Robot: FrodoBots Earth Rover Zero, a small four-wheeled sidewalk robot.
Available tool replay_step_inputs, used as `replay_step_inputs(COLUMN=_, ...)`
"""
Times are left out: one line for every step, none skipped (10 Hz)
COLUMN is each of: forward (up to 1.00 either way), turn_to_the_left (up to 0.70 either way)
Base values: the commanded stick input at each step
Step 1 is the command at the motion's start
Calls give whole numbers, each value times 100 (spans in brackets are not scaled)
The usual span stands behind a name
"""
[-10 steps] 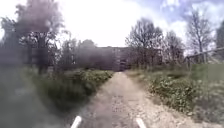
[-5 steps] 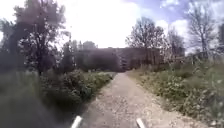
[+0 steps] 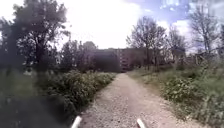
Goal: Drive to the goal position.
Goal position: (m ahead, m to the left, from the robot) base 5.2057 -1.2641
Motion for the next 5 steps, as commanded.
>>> replay_step_inputs(forward=60, turn_to_the_left=0)
replay_step_inputs(forward=60, turn_to_the_left=0)
replay_step_inputs(forward=60, turn_to_the_left=0)
replay_step_inputs(forward=60, turn_to_the_left=0)
replay_step_inputs(forward=60, turn_to_the_left=0)
